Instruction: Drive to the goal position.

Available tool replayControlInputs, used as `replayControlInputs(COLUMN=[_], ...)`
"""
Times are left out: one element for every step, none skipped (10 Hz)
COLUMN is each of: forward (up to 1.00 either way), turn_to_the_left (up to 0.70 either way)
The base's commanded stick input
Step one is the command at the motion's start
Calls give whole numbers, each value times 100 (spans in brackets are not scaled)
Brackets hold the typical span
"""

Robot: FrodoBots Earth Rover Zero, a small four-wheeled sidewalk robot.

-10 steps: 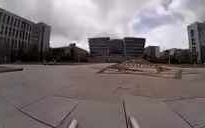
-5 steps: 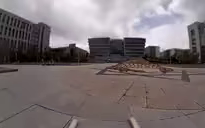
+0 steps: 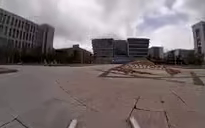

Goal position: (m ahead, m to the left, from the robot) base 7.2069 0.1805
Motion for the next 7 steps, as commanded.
replayControlInputs(forward=[100, 100, 100, 100, 100, 100, 100], turn_to_the_left=[0, 0, 0, 0, 0, 0, 0])
